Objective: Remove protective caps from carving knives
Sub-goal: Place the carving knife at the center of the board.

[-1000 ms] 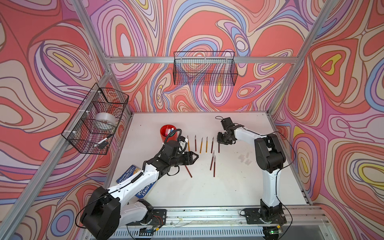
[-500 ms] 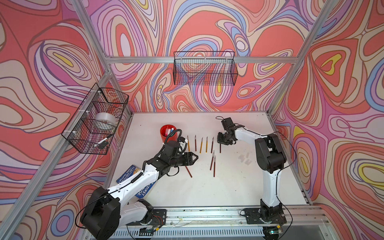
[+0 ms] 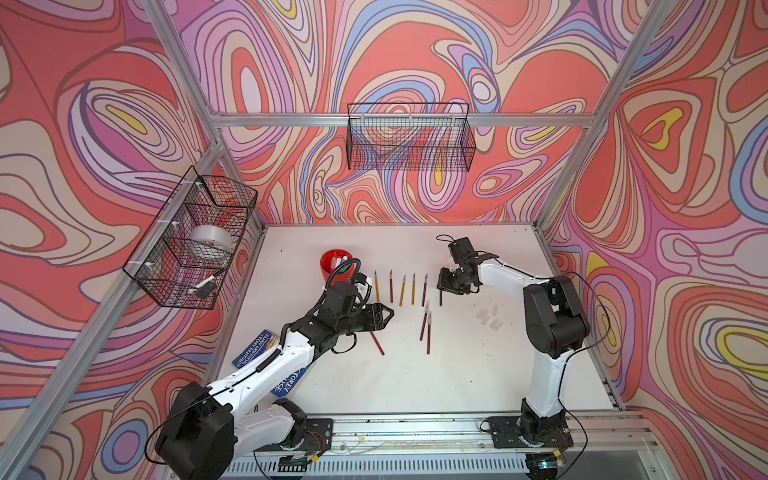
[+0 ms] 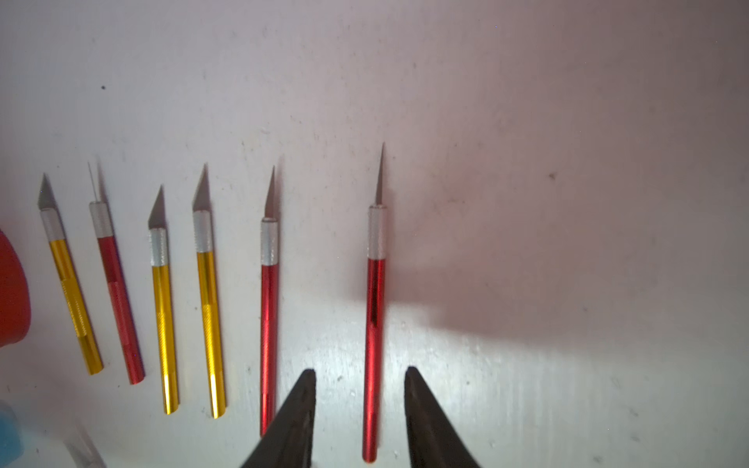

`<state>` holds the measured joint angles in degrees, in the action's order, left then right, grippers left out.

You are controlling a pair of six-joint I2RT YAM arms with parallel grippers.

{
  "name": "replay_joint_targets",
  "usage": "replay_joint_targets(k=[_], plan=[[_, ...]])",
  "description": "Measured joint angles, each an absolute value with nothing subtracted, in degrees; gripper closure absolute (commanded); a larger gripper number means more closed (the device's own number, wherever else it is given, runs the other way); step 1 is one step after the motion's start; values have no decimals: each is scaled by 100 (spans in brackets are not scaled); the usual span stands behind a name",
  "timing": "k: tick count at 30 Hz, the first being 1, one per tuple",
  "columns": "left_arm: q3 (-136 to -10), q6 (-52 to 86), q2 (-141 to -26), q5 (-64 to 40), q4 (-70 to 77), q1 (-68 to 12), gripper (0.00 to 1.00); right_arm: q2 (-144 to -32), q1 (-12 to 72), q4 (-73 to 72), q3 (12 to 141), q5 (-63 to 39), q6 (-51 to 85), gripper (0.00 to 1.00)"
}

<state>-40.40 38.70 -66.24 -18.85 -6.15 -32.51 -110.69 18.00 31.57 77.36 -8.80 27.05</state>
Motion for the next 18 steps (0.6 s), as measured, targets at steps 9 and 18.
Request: replay_joint_targets(k=[9,18], plan=[[-4040,4230,-6757,-1026,-1319,-3223,44,-9913,2456,2947,7057,-692,2434,67],[-3800,4617,-7015,-746,-1516,-3218,43,-9148,3450,2073,6254,-834,2292,66]])
